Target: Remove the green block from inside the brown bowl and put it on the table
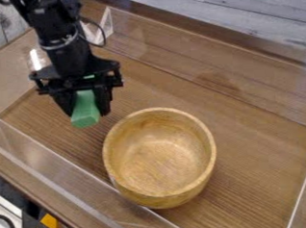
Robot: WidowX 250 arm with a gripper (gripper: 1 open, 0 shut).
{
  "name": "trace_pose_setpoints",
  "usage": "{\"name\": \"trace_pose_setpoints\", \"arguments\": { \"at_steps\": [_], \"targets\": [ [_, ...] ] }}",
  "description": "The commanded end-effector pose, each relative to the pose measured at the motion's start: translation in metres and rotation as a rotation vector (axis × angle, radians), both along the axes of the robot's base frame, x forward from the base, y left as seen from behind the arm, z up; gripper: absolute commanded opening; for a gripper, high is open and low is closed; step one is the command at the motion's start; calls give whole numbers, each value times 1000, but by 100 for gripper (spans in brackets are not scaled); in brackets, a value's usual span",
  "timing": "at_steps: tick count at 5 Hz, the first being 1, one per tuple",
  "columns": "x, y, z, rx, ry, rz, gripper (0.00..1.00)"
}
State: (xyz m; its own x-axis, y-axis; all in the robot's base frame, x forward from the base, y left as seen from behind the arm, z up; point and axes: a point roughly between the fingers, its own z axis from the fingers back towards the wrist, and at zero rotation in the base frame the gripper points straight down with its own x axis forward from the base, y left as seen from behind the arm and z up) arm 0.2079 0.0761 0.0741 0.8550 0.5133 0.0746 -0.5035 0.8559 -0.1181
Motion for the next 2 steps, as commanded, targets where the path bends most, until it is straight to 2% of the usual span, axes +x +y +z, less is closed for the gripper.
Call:
{"name": "trace_pose_setpoints", "arguments": {
  "at_steps": [1, 2],
  "targets": [
    [3, -2, -3, 33, -45, 25, 0],
    [6, -7, -16, 44, -58, 17, 0]
  ]
}}
